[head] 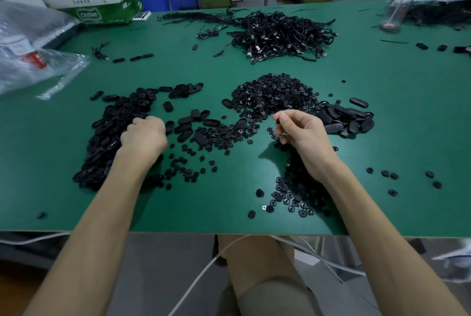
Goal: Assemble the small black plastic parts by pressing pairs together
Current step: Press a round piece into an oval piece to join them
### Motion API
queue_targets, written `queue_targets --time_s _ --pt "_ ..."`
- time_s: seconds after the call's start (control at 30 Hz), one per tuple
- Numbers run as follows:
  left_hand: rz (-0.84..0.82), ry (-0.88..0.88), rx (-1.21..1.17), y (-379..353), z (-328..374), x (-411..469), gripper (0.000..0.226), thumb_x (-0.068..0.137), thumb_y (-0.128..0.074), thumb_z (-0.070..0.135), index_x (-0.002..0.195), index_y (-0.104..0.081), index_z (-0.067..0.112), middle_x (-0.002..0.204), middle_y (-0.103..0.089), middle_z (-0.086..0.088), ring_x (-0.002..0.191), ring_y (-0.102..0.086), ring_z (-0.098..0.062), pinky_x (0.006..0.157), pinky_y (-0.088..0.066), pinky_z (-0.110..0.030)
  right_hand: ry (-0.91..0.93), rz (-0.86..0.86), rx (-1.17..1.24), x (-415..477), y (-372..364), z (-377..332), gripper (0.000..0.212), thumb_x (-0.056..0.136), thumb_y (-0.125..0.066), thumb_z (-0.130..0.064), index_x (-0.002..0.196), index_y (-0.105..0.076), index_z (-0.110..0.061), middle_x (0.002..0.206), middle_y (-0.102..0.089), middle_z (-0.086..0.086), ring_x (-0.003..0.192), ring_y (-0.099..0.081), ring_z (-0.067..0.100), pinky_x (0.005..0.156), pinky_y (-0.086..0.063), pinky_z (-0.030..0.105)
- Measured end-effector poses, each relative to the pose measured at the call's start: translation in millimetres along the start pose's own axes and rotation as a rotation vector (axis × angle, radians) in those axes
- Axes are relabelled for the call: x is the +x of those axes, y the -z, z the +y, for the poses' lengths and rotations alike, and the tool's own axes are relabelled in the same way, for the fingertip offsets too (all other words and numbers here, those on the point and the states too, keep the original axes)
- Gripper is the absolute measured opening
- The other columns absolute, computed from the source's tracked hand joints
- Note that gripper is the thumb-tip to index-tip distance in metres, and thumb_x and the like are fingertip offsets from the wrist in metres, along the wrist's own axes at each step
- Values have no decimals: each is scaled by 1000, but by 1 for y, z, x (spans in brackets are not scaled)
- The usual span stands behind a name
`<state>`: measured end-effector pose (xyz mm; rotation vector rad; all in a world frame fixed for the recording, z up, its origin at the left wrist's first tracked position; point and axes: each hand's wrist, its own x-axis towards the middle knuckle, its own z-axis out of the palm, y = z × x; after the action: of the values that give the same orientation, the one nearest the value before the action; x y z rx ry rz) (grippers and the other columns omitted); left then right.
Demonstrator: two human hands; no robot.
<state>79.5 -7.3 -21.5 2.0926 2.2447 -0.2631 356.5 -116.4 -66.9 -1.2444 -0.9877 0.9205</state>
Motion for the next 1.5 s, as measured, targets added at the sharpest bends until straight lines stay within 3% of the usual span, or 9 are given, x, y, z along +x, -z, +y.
queue_targets --time_s 0.1,0.2,0.33,0.43,0.5,0.57,0.67,0.77,1.5 --pt "48 -56 -38 -5 0 -1 31 97 -50 -10 128 -52 -11 127 -54 -32 113 -59 -47 96 -51 -55 3 -6 11 1 1 1 18 106 -56 -13 102 -73 -9 86 -65 2 79 -60 16 69 -47 30" --pt "147 -105 -88 -5 1 -6 15 92 -49 -16 93 -56 -2 121 -59 -32 79 -59 -40 74 -51 -49 4 -6 22 2 2 2 18 105 -57 -14 102 -73 -8 83 -66 0 77 -60 15 68 -47 28" --pt "244 -113 -170 -2 -4 -1 27 93 -53 -17 79 -53 7 79 -54 -23 64 -54 -37 57 -47 -46 6 -4 23 2 2 3 17 104 -59 -13 105 -74 -7 84 -67 0 78 -60 16 68 -48 27" --pt "270 -162 -413 4 3 2 10 96 -60 -6 96 -67 1 104 -65 -16 80 -62 -32 74 -57 -45 1 5 23 2 2 3 15 103 -60 -9 108 -74 -8 88 -70 4 79 -61 14 68 -50 25" --pt "207 -249 -735 7 18 -2 21 95 -64 -2 113 -72 6 111 -68 -5 90 -67 -20 83 -57 -31 -2 15 22 2 2 3 15 102 -61 -8 108 -75 -9 90 -71 5 78 -63 12 68 -51 24" --pt "25 -375 -1081 9 40 -14 22 94 -66 -4 109 -71 12 111 -72 -5 92 -73 -18 79 -60 -23 -6 18 25 2 2 3 14 101 -63 -8 108 -75 -9 90 -73 4 78 -64 11 67 -52 23" --pt "-213 -438 -1424 4 78 -29 20 93 -67 -8 109 -69 5 111 -71 -13 94 -76 -23 78 -62 -25 -8 23 35 2 2 4 12 99 -66 -7 106 -76 -9 89 -75 4 76 -65 10 65 -51 22" --pt "-256 -436 -1584 -9 108 -36 22 92 -69 -8 113 -66 -7 108 -69 -21 93 -75 -29 82 -63 -32 -2 22 46 2 3 4 11 98 -68 -7 105 -75 -8 89 -76 4 76 -65 10 66 -51 22" --pt "-108 -422 -1855 -46 133 -42 18 97 -71 10 106 -68 -5 100 -76 -21 91 -78 -31 83 -62 -32 -1 16 87 -1 4 0 16 92 -74 -5 108 -76 -4 92 -78 8 79 -68 13 66 -51 23"
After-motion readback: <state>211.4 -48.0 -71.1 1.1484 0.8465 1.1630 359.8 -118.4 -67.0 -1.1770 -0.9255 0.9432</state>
